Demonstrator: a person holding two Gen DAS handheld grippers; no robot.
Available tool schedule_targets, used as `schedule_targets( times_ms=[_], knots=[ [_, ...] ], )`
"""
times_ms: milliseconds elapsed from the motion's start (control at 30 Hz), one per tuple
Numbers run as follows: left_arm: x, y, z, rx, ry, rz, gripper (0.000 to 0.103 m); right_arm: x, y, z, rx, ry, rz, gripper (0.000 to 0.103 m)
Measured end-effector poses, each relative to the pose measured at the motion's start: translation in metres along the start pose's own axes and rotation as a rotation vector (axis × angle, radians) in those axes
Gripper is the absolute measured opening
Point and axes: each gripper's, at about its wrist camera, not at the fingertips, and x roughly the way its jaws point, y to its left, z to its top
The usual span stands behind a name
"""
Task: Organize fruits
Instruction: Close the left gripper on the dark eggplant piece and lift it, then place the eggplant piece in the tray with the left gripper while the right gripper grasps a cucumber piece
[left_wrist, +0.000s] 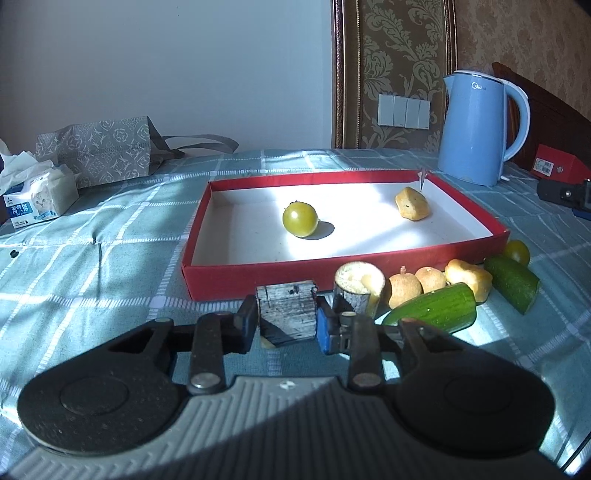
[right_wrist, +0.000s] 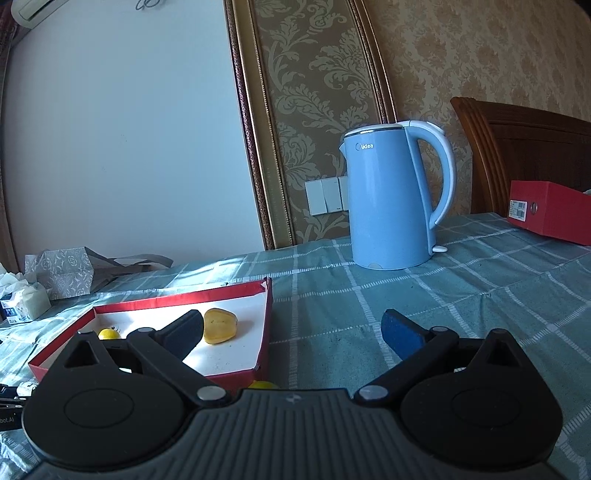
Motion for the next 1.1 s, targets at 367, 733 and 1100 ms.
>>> schedule_targets(
  times_ms=[367, 733, 1100],
  knots=[
    [-0.016, -0.003, 0.022, -0.027, -0.263, 0.054, 0.029, -0.014, 0.041, -0.014, -0.235, 0.145, -0.004, 0.084],
    [-0.014, 0.010, 0.020, -0.055, -0.271, 0.092, 0.029, 0.009, 0.066, -0.043, -0.356, 0.314, 0.045, 0.043],
    [-0.015, 0.004, 0.015, -0.022, -0.271, 0.086, 0.029, 0.006, 0.073, -0.044, -0.366, 0.316, 0.042, 0.032]
  ],
)
